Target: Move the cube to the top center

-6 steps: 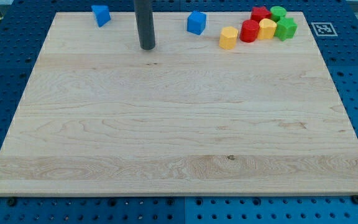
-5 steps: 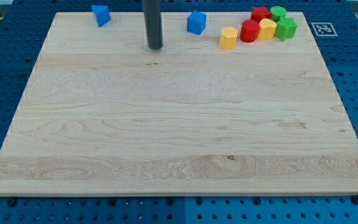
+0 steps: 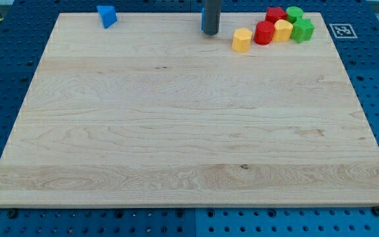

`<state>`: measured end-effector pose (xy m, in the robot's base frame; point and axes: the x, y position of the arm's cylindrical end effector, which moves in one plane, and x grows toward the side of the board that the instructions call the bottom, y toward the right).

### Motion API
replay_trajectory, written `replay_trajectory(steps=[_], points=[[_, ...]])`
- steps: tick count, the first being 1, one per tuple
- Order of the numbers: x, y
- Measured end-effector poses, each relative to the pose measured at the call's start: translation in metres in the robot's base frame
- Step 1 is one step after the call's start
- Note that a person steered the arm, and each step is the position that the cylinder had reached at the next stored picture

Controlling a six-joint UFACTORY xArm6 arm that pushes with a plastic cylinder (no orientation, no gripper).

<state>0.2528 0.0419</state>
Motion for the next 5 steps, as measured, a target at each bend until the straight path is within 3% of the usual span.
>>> replay_trajectory(steps=[2, 5], points=[[0.0, 0.04], [-0.033, 0.038]])
